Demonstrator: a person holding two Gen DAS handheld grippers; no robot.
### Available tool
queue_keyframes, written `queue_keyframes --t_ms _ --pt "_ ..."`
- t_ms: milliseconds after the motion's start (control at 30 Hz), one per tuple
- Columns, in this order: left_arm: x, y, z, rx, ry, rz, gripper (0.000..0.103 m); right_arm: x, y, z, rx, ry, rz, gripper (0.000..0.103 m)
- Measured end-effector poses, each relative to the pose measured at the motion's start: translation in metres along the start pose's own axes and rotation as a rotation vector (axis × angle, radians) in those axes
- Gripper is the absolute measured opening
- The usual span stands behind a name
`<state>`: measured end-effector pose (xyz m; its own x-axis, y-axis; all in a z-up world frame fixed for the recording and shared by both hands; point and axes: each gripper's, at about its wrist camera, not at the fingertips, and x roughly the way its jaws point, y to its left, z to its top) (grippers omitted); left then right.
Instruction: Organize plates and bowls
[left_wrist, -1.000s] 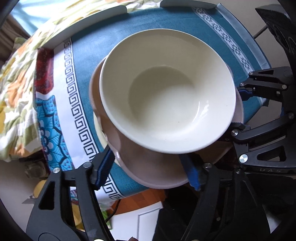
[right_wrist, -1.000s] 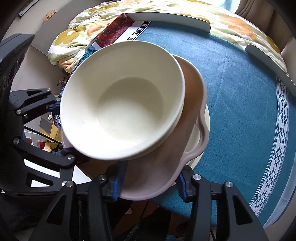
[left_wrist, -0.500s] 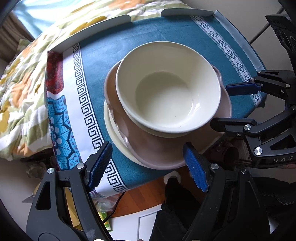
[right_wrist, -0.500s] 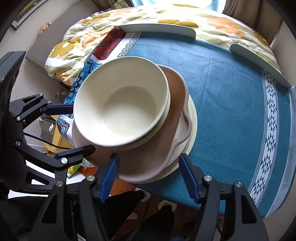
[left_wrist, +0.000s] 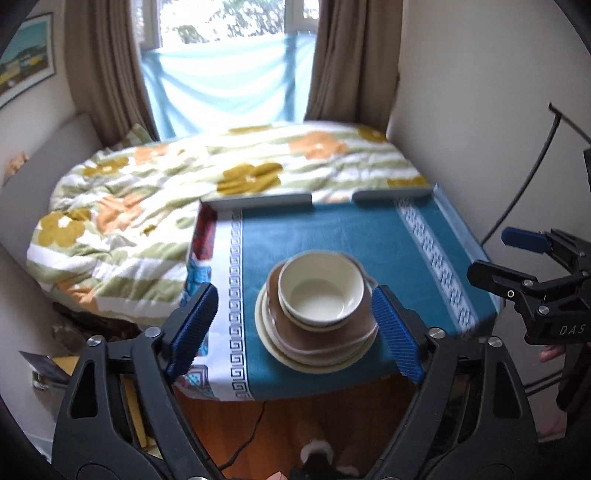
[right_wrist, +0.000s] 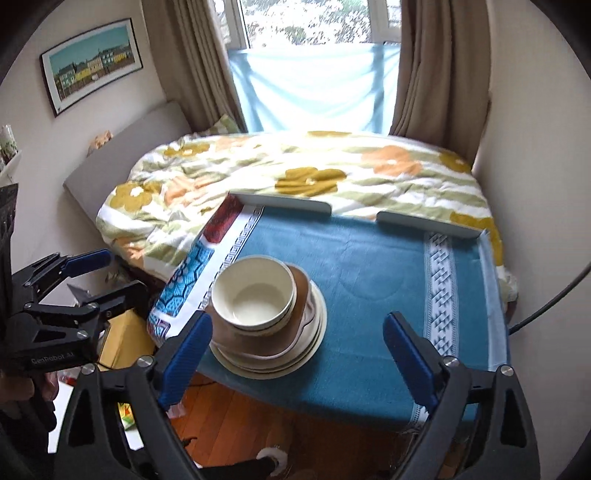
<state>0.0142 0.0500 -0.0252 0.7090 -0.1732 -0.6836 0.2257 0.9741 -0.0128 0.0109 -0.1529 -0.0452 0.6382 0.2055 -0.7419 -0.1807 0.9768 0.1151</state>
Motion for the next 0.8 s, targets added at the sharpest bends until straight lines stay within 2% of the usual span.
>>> queue_keyframes --t_ms 33,100,200,400,800 --pt "-0.017 -0.003 0.002 -0.01 -0.063 0.025 0.103 -0.016 -0.002 0.0 0.013 -0.036 -0.024 0.092" --pt "-0.047 -0.012 0.004 -0.021 -0.182 0.066 0.103 -0.044 -0.006 0.0 0.028 -0.101 -0.067 0.092" --pt "-0.073 -0.025 0.004 -0.029 -0.254 0.095 0.103 -0.08 -0.005 -0.004 0.019 -0.183 -0.108 0.092" --pt "-0.097 -0.045 -0.007 -0.039 -0.314 0.125 0.103 -0.115 -0.01 -0.021 0.046 -0.286 -0.18 0.092" --pt "-0.117 -0.067 -0.014 -0.024 -0.358 0.116 0.103 -0.136 -0.012 -0.033 0.093 -0.36 -0.227 0.092"
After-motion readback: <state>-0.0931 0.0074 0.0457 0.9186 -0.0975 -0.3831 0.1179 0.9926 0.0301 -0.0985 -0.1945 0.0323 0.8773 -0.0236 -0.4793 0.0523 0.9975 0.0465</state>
